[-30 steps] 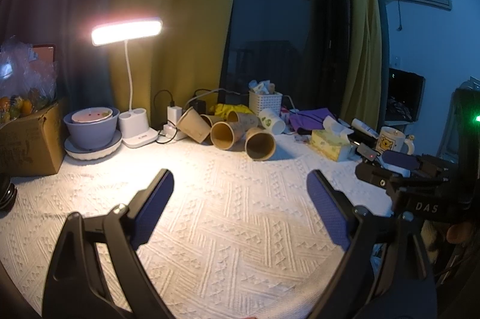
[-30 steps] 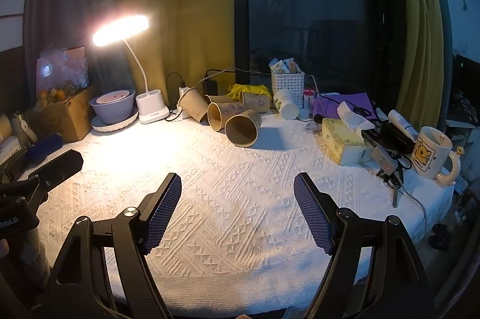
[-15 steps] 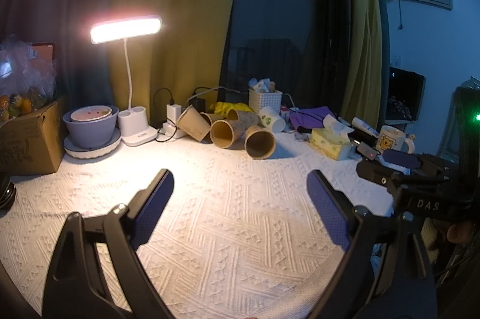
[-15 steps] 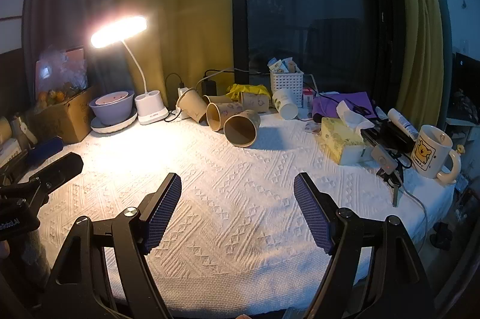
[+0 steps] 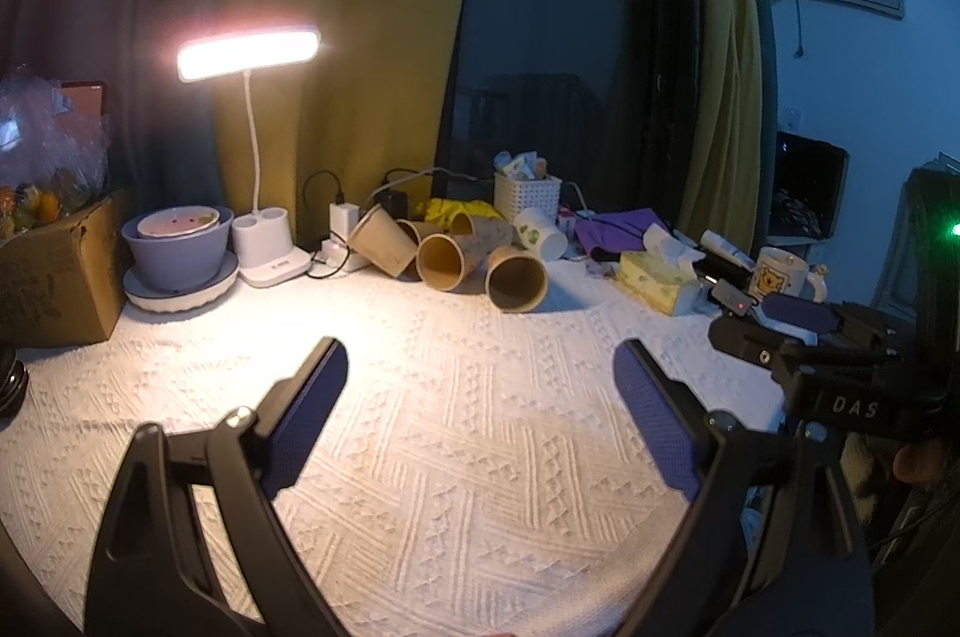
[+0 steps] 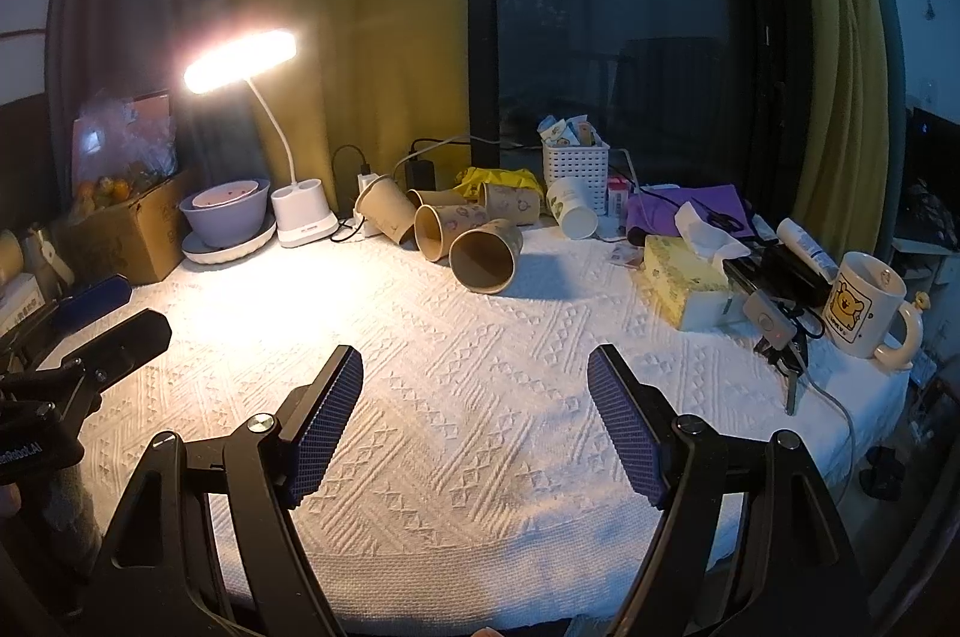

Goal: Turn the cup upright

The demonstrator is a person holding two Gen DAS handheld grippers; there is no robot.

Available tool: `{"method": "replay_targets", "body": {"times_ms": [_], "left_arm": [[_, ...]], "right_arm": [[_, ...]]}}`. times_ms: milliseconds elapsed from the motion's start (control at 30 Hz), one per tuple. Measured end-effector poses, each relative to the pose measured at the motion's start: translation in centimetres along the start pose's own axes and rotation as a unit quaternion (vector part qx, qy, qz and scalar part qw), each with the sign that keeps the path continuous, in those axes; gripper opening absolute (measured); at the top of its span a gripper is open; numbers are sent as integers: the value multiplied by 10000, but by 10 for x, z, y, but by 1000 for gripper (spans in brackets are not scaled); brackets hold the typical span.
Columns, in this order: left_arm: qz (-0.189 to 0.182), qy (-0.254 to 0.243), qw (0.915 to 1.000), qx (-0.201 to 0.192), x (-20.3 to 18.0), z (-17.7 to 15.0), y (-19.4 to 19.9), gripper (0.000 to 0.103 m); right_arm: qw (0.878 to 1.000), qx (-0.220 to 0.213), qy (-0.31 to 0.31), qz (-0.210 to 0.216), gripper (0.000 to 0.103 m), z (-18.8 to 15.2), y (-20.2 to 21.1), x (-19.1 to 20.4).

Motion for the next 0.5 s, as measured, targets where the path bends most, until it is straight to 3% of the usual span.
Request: {"method": "replay_targets", "body": {"times_ms": [500], "left_arm": [[-7, 12, 10000, 18, 0, 0, -1, 91]], "right_arm": [[10000, -5, -9, -6, 80, 1, 1, 0]]}}
Point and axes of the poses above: each gripper's, at about its wrist camera, not at the fingertips, and y roughly against the way its jaws point, x to its left, z to its top, the point moved 6 cm from there along -y, roughly the way its jaws point, and after that the axes turned 6 degrees about x, right-handed, at the moved point
